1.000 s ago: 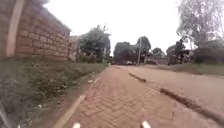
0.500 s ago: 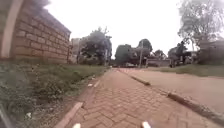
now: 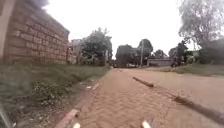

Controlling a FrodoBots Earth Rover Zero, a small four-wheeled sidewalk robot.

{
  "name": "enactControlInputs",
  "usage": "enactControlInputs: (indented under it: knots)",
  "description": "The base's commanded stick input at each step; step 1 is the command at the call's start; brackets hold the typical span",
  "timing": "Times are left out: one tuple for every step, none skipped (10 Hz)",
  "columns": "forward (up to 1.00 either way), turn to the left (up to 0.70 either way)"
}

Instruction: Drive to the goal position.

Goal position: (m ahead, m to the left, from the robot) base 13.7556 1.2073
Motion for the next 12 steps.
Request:
enactControlInputs:
  knots:
    - [0.5, -0.5]
    - [0.5, -0.5]
    - [0.5, -0.35]
    - [0.5, 0.09]
    - [0.5, 0.02]
    - [0.5, 0.11]
    - [0.5, 0.1]
    - [0.5, 0.08]
    - [0.5, 0.05]
    - [0.5, 0.05]
    - [0.5, 0.06]
    - [0.5, 0.04]
